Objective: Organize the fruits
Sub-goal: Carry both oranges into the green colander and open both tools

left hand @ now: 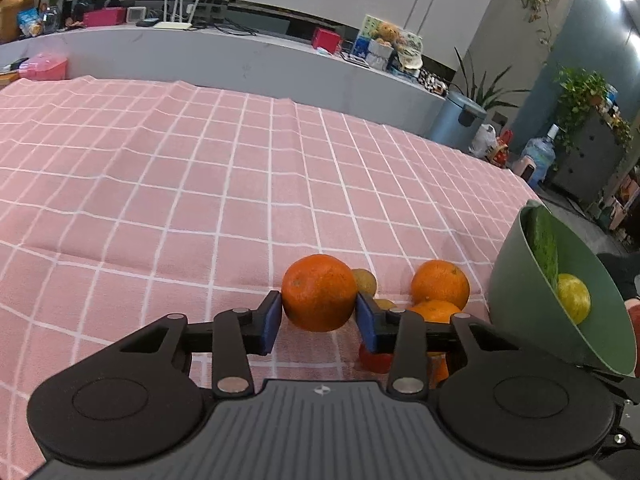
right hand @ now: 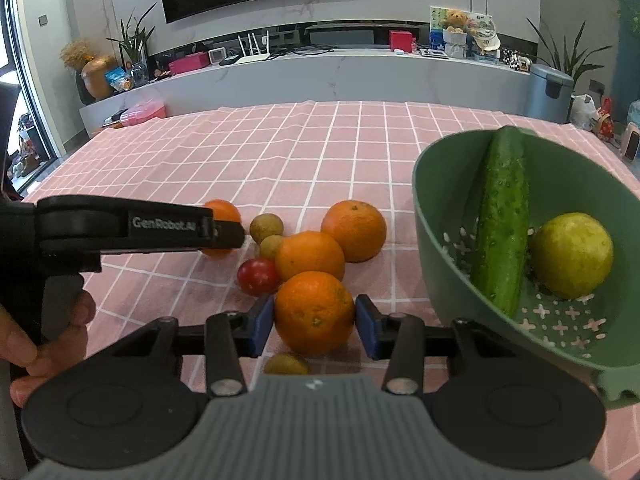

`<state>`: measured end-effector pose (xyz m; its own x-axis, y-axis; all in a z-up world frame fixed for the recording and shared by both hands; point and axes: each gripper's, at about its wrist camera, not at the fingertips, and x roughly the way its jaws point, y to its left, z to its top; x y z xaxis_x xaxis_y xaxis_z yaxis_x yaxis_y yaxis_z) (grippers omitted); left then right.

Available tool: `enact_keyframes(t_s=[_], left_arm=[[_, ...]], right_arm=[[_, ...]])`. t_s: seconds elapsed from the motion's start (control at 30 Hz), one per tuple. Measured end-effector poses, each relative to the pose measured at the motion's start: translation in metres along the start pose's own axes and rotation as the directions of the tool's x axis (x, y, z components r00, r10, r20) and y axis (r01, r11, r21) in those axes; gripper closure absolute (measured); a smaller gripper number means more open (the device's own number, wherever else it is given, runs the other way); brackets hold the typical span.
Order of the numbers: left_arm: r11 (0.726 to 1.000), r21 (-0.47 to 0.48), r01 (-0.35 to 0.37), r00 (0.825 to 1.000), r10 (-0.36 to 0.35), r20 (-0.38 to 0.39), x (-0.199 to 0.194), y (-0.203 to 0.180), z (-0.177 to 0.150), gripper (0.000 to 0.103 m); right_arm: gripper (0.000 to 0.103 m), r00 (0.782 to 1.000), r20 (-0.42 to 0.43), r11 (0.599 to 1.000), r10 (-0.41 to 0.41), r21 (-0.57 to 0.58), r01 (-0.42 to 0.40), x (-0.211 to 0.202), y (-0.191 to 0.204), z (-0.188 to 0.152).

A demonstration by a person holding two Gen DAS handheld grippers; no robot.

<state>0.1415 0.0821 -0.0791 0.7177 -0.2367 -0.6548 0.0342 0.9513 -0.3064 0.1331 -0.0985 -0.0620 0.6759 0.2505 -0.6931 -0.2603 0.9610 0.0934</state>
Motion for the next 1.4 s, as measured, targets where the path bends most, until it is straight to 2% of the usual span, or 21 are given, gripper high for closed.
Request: enact_keyframes(t_s=[0.27,0.47,0.67,0.9,1.13,1.4], left_arm=[[0.999,-0.026,0.022,0.999,-0.021,0.034,-0.039,-0.008,0.005,0.058],[0.999,-0.024,0.045,0.999,-0.045,0.018,-0.063,-0.024,0.012,0.058],[0.997,0.022,0.073,0.997,-0.073,-0.011,-0.079,-0.050,0.014,0.058],[0.989,0.084,0.123,0.990,-0.116,-0.083,-0.077,-0.088,0.028,0.058],[0.964,0.156,0.217,0.972,-0.198,-0.129,-0.064,-0.132,0.039,0.058],[0.922,0.281,0.266,0.943,-0.189,-0.274,-0.023,-0.182,0.038,0.058]], right_arm=[[0.063,0.999,0.032,0.998,0.039,-0.053,-0.037,-0.025,0.009,0.006],[0.063,0.996,0.027,0.988,0.087,-0.134,-0.082,-0.048,0.011,0.019],[0.063,0.992,0.005,0.976,0.123,-0.181,-0.120,-0.071,-0.002,0.035],[0.063,0.987,-0.083,0.966,0.138,-0.208,-0.153,-0.090,-0.043,0.057],[0.063,0.990,-0.104,0.954,0.092,-0.276,-0.118,-0.107,-0.081,0.079],[0.063,0.973,-0.225,0.936,0.050,-0.329,-0.124,-0.091,-0.123,0.082]])
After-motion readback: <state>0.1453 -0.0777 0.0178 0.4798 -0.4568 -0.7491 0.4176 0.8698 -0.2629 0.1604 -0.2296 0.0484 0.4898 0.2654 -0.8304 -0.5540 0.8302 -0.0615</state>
